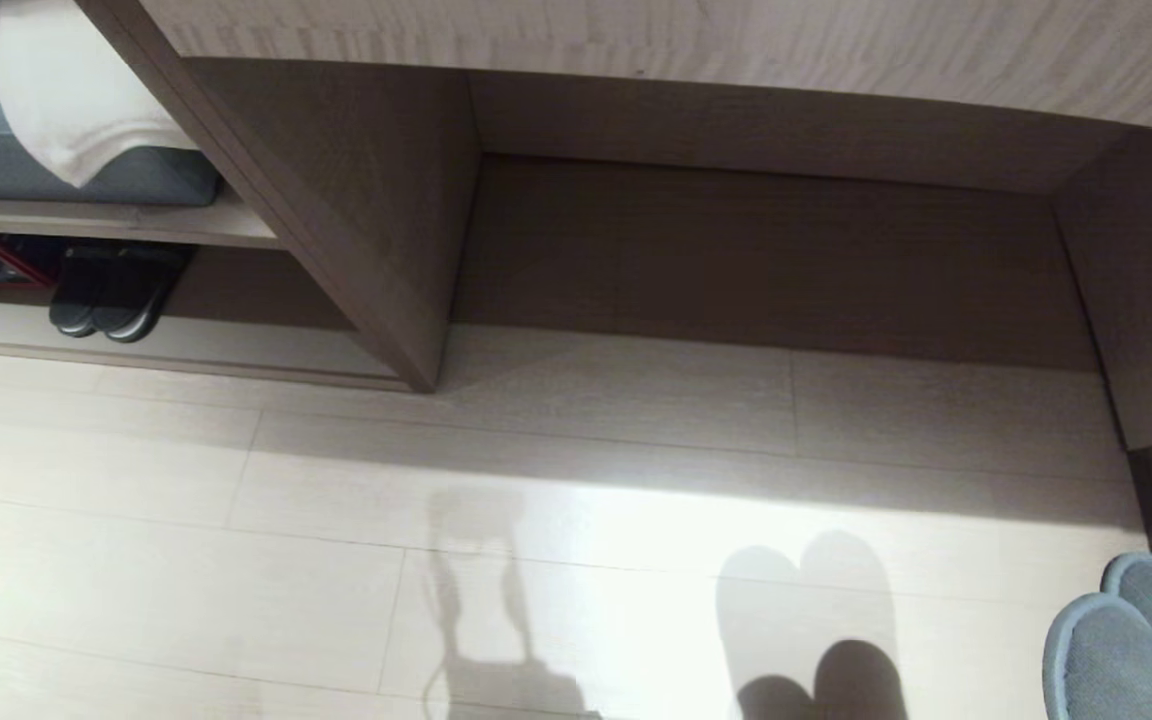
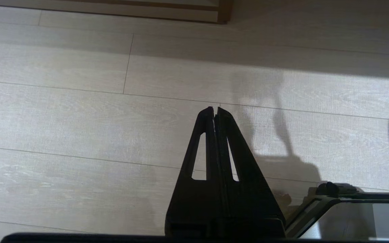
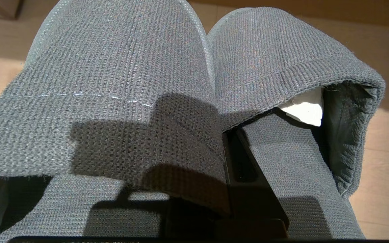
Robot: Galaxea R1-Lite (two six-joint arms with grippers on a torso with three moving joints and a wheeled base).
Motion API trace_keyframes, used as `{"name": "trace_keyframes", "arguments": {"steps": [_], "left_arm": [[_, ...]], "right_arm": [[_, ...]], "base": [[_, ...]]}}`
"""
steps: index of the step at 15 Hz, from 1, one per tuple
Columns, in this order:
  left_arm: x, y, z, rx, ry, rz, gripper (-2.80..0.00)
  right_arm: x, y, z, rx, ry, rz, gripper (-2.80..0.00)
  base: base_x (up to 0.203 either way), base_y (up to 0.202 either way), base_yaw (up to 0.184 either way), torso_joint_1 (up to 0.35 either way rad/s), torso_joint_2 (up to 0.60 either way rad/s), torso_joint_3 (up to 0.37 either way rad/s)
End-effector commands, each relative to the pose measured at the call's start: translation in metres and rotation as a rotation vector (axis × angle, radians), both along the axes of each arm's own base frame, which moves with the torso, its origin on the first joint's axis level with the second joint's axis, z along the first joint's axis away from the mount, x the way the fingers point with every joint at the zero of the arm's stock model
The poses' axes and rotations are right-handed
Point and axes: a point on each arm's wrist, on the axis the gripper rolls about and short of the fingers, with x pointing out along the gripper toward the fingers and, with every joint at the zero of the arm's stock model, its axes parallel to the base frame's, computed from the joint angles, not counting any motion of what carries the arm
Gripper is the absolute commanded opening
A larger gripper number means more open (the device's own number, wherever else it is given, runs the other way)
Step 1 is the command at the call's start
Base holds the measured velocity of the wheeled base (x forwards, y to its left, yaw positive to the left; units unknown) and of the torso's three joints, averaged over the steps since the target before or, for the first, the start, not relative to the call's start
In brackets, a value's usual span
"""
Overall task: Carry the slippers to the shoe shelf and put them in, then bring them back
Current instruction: Place the slippers on the floor
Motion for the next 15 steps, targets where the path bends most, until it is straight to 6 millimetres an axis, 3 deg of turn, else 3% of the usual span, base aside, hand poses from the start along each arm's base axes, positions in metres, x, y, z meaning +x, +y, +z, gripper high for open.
{"name": "trace_keyframes", "arguments": {"steps": [1,15], "left_arm": [[0.0,0.0,0.0,0.0,0.0,0.001,-2.8],[0.0,0.0,0.0,0.0,0.0,0.002,-2.8]], "right_arm": [[0.0001,0.0,0.0001,0.0,0.001,0.0,-2.8],[0.0001,0.0,0.0001,0.0,0.001,0.0,-2.8]], "base": [[0.0,0.0,0.0,0.004,0.01,-0.191],[0.0,0.0,0.0,0.002,0.0,-0.196]]}}
